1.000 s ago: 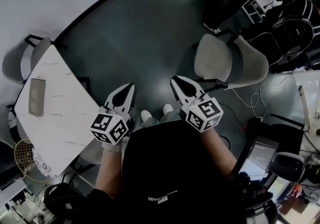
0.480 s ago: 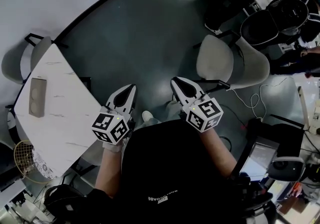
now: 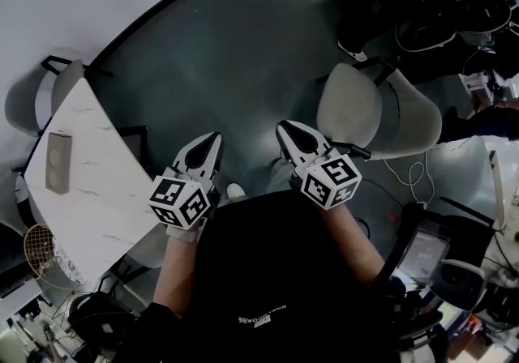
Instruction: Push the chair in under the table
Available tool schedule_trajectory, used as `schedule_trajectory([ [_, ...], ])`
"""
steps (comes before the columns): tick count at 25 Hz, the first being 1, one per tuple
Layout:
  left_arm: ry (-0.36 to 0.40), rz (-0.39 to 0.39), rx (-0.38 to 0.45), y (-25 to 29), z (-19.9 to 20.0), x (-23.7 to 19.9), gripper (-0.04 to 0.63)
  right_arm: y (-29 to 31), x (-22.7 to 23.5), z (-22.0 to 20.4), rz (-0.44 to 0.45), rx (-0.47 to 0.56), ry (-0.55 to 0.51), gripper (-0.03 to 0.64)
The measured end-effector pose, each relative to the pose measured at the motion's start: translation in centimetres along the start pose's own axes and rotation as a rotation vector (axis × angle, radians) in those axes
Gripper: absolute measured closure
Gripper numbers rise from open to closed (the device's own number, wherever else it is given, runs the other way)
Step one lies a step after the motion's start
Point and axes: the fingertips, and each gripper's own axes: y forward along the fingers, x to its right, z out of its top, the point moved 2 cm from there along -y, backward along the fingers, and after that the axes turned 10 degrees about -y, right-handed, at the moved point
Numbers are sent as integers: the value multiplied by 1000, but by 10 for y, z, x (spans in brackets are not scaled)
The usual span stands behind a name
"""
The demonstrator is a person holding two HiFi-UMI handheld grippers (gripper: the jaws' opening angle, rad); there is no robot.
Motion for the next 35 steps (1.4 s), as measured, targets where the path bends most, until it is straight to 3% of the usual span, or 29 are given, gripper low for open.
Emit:
schedule_trajectory([
  [7,19,61,0,82,17,23,589,18,91,18,45,-6,40,581],
  [15,29,125,-5,171,14,55,588,7,198,7,58,-62,32,580],
  [20,51,151,-38,222,5,72,588,-14,280,-8,-23,-117,66,576],
  [24,78,154,-113,263,-11,81,588,-36,345,-30,-108,-175,68,539],
  [29,127,116,-198,292,-25,89,586,-74,397,-60,-232,-219,106,512],
  [35,153,40,-286,338,-44,104,545,-123,453,-95,-372,-321,60,430],
])
